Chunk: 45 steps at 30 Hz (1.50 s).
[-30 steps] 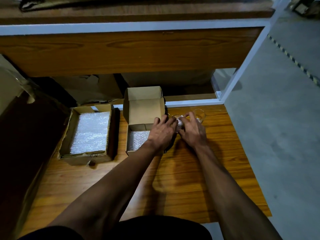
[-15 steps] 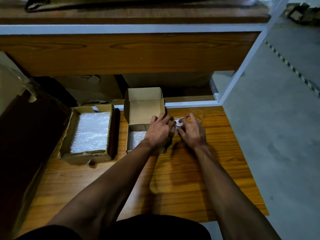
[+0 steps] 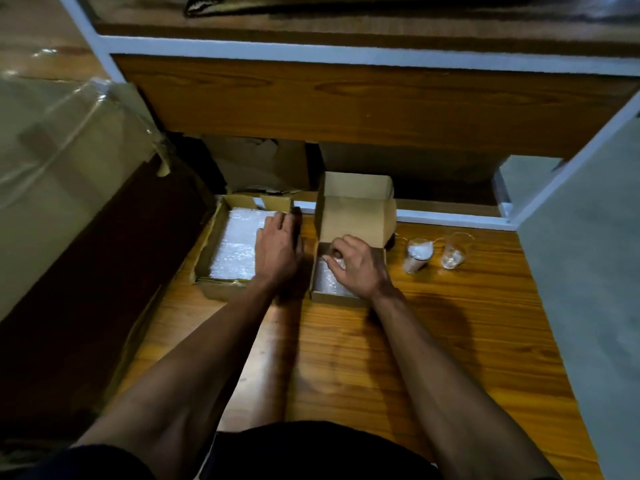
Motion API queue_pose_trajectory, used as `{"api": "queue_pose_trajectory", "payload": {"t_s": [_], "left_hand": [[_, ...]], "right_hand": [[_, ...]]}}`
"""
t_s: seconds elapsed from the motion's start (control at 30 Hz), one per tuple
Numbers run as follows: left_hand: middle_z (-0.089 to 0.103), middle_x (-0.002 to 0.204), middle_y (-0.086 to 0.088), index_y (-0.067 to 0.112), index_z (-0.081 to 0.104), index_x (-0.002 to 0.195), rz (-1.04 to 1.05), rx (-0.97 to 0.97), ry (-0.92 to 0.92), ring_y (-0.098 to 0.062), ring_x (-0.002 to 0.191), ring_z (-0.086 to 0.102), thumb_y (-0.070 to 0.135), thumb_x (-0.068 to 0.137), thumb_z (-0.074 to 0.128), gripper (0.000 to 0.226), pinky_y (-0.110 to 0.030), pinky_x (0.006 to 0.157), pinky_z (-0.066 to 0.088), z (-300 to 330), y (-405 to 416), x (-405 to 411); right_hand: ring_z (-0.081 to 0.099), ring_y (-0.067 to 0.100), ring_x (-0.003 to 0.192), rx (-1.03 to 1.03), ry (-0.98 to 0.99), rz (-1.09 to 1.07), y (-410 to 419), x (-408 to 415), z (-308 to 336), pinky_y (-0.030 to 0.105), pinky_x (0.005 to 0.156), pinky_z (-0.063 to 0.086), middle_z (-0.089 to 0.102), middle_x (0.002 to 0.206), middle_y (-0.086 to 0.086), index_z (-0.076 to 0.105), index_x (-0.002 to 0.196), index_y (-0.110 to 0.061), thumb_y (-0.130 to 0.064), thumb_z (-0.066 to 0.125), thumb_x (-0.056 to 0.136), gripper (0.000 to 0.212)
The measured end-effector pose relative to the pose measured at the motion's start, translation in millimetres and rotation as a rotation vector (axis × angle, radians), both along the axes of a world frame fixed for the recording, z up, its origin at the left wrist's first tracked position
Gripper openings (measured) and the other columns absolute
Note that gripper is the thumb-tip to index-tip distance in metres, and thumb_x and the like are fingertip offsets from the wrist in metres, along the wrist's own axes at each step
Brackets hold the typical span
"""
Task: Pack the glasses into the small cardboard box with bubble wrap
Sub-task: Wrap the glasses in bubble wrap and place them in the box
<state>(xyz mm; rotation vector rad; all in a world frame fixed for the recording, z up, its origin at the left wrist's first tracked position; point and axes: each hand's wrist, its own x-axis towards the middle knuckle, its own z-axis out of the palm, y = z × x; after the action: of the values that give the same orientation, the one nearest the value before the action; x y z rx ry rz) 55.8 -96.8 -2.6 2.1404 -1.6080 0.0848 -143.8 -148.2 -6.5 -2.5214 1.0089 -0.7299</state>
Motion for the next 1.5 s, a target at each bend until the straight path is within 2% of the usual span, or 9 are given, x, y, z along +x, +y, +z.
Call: {"api": "queue_pose_trajectory", "payload": {"t_s": [0.17,0.33,0.57,0.73,0.93,1.07,1.23,1.37,1.5], "left_hand": [[0.06,0.127,-0.015,0.013,0.064,0.13,0.197,0.199,0.149,-0.039,0.118,0.056,0.025,0.094,0.063,0.037,-0.05,0.091,0.052,-29,24,72],[0.06,0.134,-0.016,0.017,0.066,0.135,0.144,0.376,0.202,-0.037,0.125,0.057,0.034,0.088,0.081,0.053,-0.046,0.102,0.051,-41,28,99],[0.07,0.112,-0.012,0.019,0.075,0.114,0.103,0.406,0.126,-0.032,0.108,0.065,0.024,0.088,0.079,0.026,-0.037,0.085,0.053,-43,15,107],[0.074,0.096,-0.011,0.019,0.077,0.092,0.114,0.362,0.239,-0.032,0.093,0.07,0.012,0.089,0.073,0.009,-0.033,0.076,0.053,-46,10,111],[0.074,0.087,0.011,0.02,0.071,0.085,0.195,0.178,0.561,-0.009,0.081,0.068,0.017,0.093,0.075,0.01,-0.027,0.08,0.052,-40,16,126],[0.067,0.083,0.009,0.026,0.066,0.087,0.102,0.035,0.829,-0.01,0.077,0.061,0.029,0.089,0.07,0.005,-0.03,0.075,0.049,-33,24,136],[0.062,0.078,0.013,0.021,0.066,0.087,0.022,-0.021,1.011,0.004,0.072,0.055,0.005,0.099,0.066,0.02,-0.017,0.075,0.044,-11,30,131],[0.064,0.077,0.01,0.018,0.072,0.086,0.023,0.047,1.088,0.002,0.07,0.055,0.009,0.102,0.063,0.02,-0.018,0.071,0.043,3,33,124],[0.078,0.097,0.0,0.015,0.08,0.098,-0.055,0.144,1.088,-0.008,0.086,0.063,0.022,0.1,0.065,0.017,-0.024,0.077,0.046,17,36,118]], "right_hand": [[0.061,0.019,0.091,0.086,0.034,0.112,1,64,-4,0.038,0.074,0.054,0.061,0.1,0.001,0.069,0.106,-0.017,-0.035,0.068,0.097,0.021],[0.063,0.026,0.102,0.093,0.101,0.152,3,107,-1,0.039,0.081,0.054,0.062,0.112,0.005,0.07,0.121,-0.013,-0.033,0.068,0.098,0.03],[0.057,0.024,0.113,0.111,0.187,0.106,4,128,-7,0.04,0.086,0.055,0.056,0.123,0.001,0.068,0.126,-0.017,-0.039,0.071,0.096,0.037],[0.058,0.025,0.112,0.128,0.162,0.066,0,128,-11,0.04,0.084,0.054,0.055,0.121,0.002,0.066,0.125,-0.016,-0.038,0.073,0.094,0.039],[0.058,0.023,0.112,0.224,0.069,-0.004,1,130,-4,0.042,0.088,0.055,0.053,0.124,0.001,0.053,0.133,-0.02,-0.02,0.067,0.093,0.042],[0.05,0.027,0.127,0.232,0.119,0.067,3,131,4,0.048,0.095,0.054,0.04,0.145,0.0,0.039,0.146,-0.026,-0.002,0.067,0.079,0.076],[0.037,0.033,0.137,0.037,0.215,0.134,10,132,11,0.049,0.104,0.047,0.013,0.168,0.0,0.019,0.16,-0.045,-0.016,0.081,0.08,0.105],[0.031,0.032,0.142,-0.064,0.145,0.172,14,134,24,0.047,0.109,0.042,0.021,0.168,-0.003,0.045,0.15,-0.041,-0.011,0.082,0.08,0.085],[0.041,0.024,0.134,-0.105,0.016,0.199,9,131,34,0.045,0.105,0.041,0.055,0.145,-0.006,0.069,0.109,-0.031,0.001,0.076,0.071,0.05]]}}
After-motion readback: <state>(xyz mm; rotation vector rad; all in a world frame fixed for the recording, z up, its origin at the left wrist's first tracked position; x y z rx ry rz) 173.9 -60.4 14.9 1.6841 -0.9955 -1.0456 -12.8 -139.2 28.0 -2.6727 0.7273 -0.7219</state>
